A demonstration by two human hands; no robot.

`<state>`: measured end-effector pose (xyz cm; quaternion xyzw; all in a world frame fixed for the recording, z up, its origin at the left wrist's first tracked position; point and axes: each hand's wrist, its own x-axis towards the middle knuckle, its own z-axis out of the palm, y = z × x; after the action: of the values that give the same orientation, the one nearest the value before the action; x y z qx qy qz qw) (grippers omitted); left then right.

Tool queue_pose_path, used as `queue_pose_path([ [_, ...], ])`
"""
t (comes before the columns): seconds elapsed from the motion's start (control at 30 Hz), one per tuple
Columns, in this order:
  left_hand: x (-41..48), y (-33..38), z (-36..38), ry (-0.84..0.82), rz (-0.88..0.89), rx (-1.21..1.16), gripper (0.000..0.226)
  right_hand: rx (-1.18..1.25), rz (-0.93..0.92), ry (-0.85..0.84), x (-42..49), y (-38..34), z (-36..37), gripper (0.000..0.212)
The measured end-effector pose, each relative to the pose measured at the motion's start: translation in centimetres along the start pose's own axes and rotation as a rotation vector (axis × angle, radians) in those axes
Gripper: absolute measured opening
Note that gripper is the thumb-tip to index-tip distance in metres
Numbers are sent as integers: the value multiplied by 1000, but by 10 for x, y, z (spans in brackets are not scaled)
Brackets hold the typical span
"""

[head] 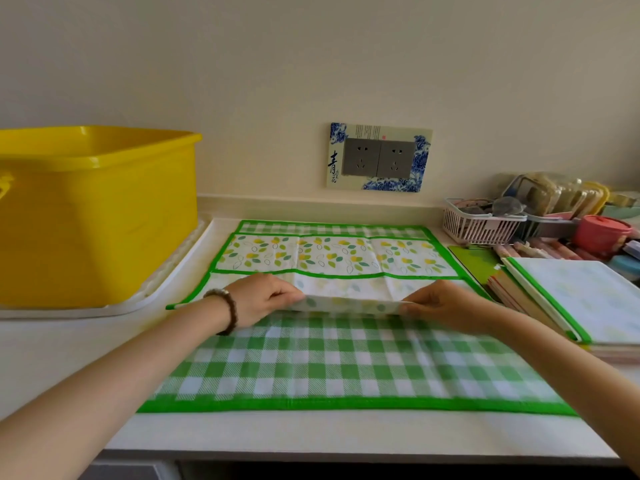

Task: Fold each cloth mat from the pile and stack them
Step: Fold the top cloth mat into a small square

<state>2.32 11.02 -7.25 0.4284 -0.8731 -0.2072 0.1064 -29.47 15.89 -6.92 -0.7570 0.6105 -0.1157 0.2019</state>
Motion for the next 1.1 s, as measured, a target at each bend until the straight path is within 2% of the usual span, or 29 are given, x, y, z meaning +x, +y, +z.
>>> queue_pose_path([
  [0.1,-2,4,-13,-44,-24,-105,44,11,-7,-130,-6,-8,-16,44],
  [0.17,-4,6,-23,-101,-48,-142,53,67,24,-201,-9,-14,-24,40],
  [0.27,-9,7,-38,-228,-91,-87,60,115,-24,-334,-14,-22,-36,49],
  [0.33,-10,10,-48,-293,-92,-63,62,184,-61,-426,-17,-26,-41,41],
  [0.4,-10,14,-57,-312,-108,-49,65,266,-50,-447,-18,-29,-48,26],
  [0.47,-8,15,-60,-282,-156,-61,62,312,-38,-412,-16,-27,-51,20],
  [0.57,-3,13,-50,-154,-201,-34,49,196,-3,-325,-5,-22,-44,23],
  [0.7,2,10,-29,17,-168,103,25,116,40,-234,14,-14,-28,26],
  [0.77,-1,19,-19,91,-133,214,35,102,73,-190,22,-9,-26,23],
  [0.83,-6,33,-8,75,-47,211,49,92,89,-157,30,-5,-23,22],
  [0.9,-10,45,4,-14,25,172,54,90,94,-130,38,-3,-20,22],
  [1.0,-10,47,17,-109,7,223,58,85,110,-71,46,-1,-15,18],
  [1.1,-2,41,22,-109,-41,256,67,60,99,22,54,1,-10,15],
])
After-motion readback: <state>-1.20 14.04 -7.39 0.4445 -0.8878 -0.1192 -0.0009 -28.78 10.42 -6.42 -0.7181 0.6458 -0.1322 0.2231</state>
